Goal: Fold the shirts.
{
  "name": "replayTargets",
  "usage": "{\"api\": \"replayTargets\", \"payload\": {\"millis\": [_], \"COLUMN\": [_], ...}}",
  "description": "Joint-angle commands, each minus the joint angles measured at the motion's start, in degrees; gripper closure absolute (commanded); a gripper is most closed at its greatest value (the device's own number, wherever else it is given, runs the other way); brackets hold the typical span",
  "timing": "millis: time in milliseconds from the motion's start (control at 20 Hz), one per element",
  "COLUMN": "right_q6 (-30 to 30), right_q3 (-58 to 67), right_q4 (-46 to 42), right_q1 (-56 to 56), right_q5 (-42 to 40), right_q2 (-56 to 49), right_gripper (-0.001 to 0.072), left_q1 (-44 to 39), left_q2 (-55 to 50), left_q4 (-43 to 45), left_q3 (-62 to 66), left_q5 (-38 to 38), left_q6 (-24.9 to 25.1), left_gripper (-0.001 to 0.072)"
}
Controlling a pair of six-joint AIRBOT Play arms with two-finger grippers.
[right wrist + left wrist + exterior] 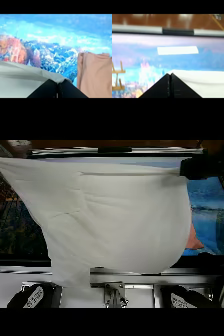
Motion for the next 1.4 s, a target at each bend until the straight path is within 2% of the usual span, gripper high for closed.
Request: {"api": "replayTargets", "payload": {"millis": [0, 150, 250, 450, 700, 750, 800, 850, 900, 950, 1000, 1100, 1150, 1250, 1350], "right_q6": [0.42, 0.74, 0.76, 4.26, 8.98, 9.49, 9.46, 9.25, 8.07, 6.36, 4.46, 2.01, 1.2, 0.15, 0.13], "right_q3": [-0.98, -0.98, -0.98, -0.98, -1.01, -1.01, -0.98, -0.98, -0.98, -0.98, -0.98, -0.98, -0.98, -1.75, -6.78], "right_q4": [1.44, 2.95, 4.63, 7.96, 8.5, 8.46, 8.57, 9.11, 8.87, 7.98, 6.25, 0.7, -2.12, -2.08, 1.73], "right_q1": [-0.02, -0.02, 0.0, 0.0, 0.0, 0.17, 0.17, 0.17, -0.04, -0.55, -1.18, -3.08, -4.39, -7.76, -10.86], "right_q5": [6.62, 15.61, 22.82, 35.17, 35.6, 34.99, 34.73, 33.66, 31.63, 28.39, 24.0, 13.49, 7.48, -3.02, -7.65], "right_q2": [-14.19, -23.1, -27.02, -31.65, -35.17, -35.3, -35.08, -34.27, -32.96, -30.97, -28.61, -24.22, -22.32, -19.82, -16.76], "right_gripper": [0.0664, 0.0664, 0.0664, 0.0664, 0.0663, 0.0632, 0.0475, 0.0193, 0.0147, 0.0147, 0.0147, 0.0149, 0.0157, 0.0157, 0.0157], "left_q1": [-5.35, -8.79, -10.1, -11.19, -11.96, -12.2, -12.26, -12.13, -11.45, -10.36, -8.59, -4.0, -1.68, 2.54, 5.66], "left_q2": [-11.63, -22.91, -28.61, -36.37, -39.82, -39.85, -39.63, -39.15, -38.51, -37.92, -37.51, -37.55, -37.48, -37.53, -37.18], "left_q4": [0.02, -0.02, -0.74, -0.87, -0.87, -0.87, -0.87, -0.85, -0.83, -0.83, -0.57, 2.75, 5.62, 14.03, 18.05], "left_q3": [-4.9, -4.46, -4.24, -3.82, -3.82, -3.82, -3.8, -3.65, -2.86, -1.46, 0.61, 4.81, 5.49, 4.0, -1.97], "left_q5": [6.45, 19.74, 25.05, 26.58, 26.51, 26.51, 26.08, 24.98, 21.9, 17.27, 10.6, -5.53, -12.74, -25.99, -31.63], "left_q6": [4.72, 4.66, 4.5, 4.5, 3.78, 3.04, 2.78, 2.78, 2.75, 2.71, 1.09, -7.13, -9.33, -11.08, -10.91], "left_gripper": [0.0679, 0.0679, 0.0679, 0.0678, 0.0678, 0.0675, 0.061, 0.041, 0.0147, 0.009, 0.009, 0.0097, 0.0104, 0.0415, 0.0397]}}
